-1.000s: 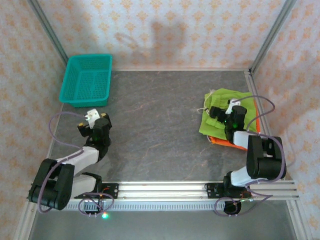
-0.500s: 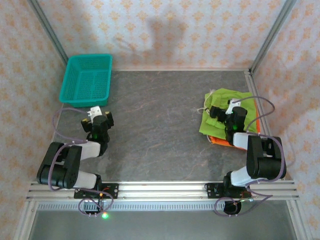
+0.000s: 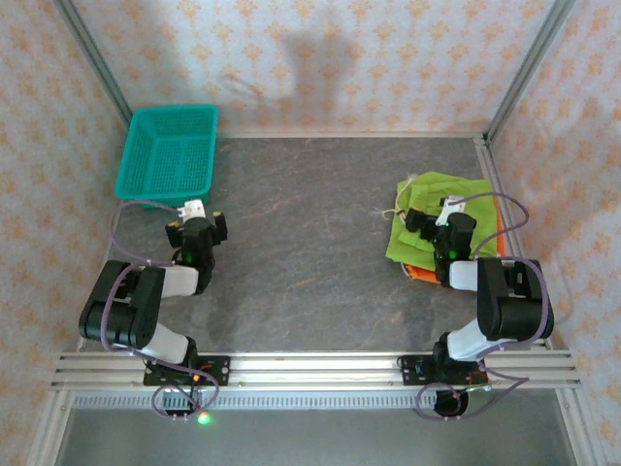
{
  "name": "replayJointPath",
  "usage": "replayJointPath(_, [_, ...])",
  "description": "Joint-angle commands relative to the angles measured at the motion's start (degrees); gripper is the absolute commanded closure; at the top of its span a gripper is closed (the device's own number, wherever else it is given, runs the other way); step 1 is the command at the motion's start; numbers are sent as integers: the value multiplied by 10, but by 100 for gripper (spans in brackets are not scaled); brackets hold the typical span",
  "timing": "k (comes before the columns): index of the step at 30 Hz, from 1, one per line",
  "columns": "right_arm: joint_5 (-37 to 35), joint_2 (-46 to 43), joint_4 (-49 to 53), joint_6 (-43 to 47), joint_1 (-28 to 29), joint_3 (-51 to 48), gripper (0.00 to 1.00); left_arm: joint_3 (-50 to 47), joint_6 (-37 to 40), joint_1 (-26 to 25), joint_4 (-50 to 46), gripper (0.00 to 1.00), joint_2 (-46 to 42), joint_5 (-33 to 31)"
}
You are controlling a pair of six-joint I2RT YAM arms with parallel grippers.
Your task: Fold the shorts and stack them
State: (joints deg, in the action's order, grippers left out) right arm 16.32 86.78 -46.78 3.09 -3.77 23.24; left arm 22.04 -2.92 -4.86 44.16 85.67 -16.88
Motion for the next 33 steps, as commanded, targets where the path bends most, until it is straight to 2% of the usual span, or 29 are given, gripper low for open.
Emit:
replayJointPath(1, [-24,4,2,6,8,-2,1,12,10,4,5,0,0,0])
replayJointPath(7, [-95,5,15,1,27,4,1,13,10,4,4,0,0,-1])
replayJointPath(33, [-96,5,16,0,28,5,1,12,10,6,2,0,-1,5])
